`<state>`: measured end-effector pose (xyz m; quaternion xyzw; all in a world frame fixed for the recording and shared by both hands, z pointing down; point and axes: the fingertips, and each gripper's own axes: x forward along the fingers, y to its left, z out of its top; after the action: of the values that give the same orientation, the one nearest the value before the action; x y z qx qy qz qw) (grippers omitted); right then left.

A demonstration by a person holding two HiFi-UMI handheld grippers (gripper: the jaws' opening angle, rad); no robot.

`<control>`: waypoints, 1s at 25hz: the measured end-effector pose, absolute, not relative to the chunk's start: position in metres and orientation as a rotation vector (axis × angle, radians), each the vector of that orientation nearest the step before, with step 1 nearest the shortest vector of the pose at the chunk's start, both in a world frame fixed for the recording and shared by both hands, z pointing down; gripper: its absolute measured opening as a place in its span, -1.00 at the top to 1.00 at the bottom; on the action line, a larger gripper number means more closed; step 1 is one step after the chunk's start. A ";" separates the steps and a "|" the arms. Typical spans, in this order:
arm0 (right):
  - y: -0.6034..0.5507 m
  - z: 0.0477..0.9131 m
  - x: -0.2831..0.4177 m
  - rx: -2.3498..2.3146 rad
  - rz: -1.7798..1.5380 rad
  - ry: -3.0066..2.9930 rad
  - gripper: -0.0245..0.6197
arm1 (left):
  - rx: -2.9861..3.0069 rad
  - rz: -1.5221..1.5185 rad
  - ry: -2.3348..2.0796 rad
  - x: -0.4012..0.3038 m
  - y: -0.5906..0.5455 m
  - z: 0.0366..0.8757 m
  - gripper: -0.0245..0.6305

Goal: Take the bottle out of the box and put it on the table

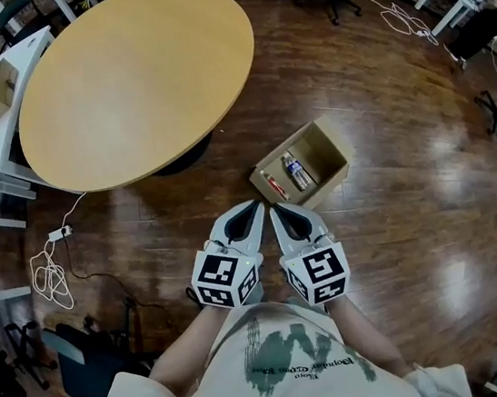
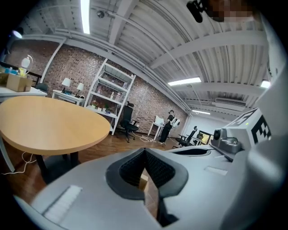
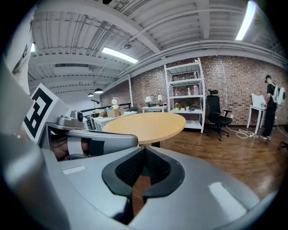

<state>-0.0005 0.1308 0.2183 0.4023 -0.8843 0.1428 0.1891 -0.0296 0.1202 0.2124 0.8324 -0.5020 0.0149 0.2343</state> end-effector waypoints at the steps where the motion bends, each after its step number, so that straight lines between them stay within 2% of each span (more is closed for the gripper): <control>1: 0.126 0.218 -0.004 1.138 0.397 -2.480 0.92 | 2.289 0.037 -1.370 -0.033 0.115 0.212 0.93; 14: 0.086 0.218 -0.024 1.200 0.373 -2.436 0.92 | 2.289 0.016 -1.326 -0.051 0.081 0.218 0.93; 25: 0.040 0.230 -0.002 1.231 0.429 -2.458 0.92 | 2.251 0.067 -1.367 -0.040 0.040 0.231 0.93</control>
<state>-0.0022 0.0399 0.2296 0.4353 -0.8692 0.1517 0.1787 -0.0401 0.0400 0.2315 0.8272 -0.5024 0.0246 0.2506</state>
